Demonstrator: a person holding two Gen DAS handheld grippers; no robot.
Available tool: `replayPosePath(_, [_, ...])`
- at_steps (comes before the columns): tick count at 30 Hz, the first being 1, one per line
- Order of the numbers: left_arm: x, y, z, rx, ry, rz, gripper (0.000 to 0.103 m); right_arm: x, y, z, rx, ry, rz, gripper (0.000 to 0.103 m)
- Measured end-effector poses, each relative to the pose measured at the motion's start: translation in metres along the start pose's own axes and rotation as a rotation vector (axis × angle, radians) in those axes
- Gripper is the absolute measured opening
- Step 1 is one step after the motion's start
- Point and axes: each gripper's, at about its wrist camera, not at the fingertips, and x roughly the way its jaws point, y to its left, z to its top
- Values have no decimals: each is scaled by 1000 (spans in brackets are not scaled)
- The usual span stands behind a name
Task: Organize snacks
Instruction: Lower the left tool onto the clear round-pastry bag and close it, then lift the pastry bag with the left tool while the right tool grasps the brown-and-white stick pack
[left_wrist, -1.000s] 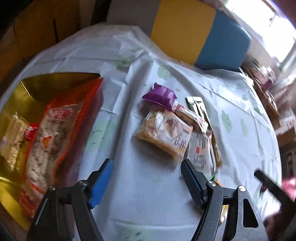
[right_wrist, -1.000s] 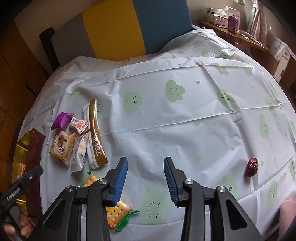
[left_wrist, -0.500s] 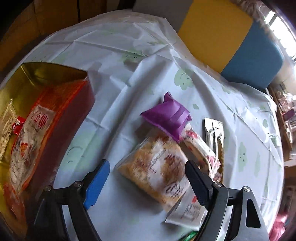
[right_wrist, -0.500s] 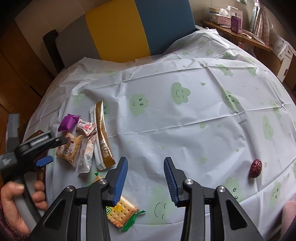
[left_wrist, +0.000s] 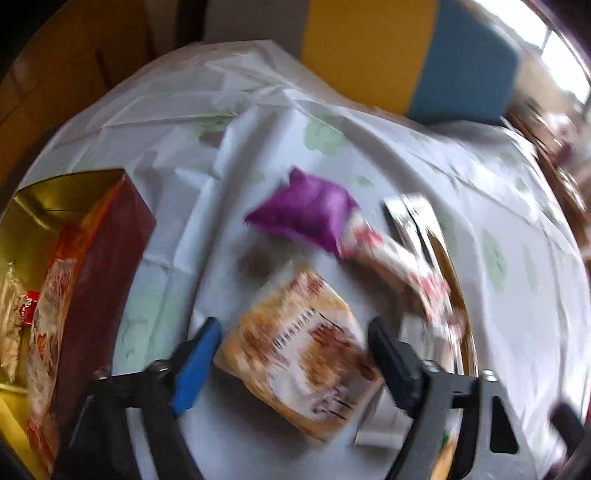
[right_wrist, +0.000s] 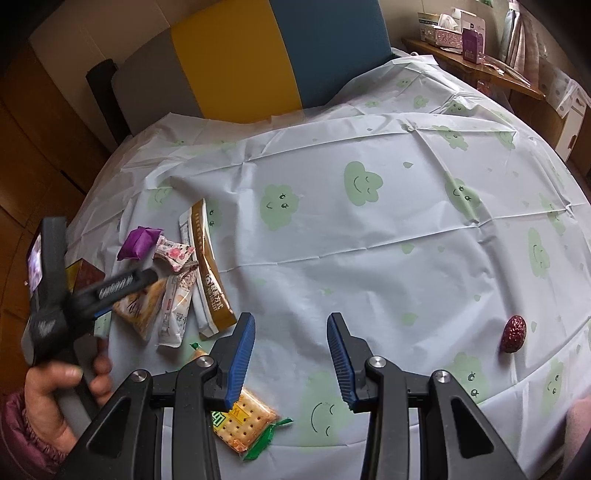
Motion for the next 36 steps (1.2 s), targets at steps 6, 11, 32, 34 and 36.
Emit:
replayPosePath(6, [-27,15,-58,158,2,-75,78,2,1,-2,-8,6,-16,41])
replayPosePath(11, [-47,31,-106,211,-64,-96,79,7,4,-5,-25,22,-32,41])
replayPosePath(32, [-51,43,-122,224,-137,-160,84,65,89,19,-128,97,142,28])
replayPosePath(34, [-51,44,-122,224,-140,-163,84,80,101,18,-144,122,154,28])
replayPosePath(36, [-51,45,-124,223,-145,-165,84,88,113,14,-186,153,203,28])
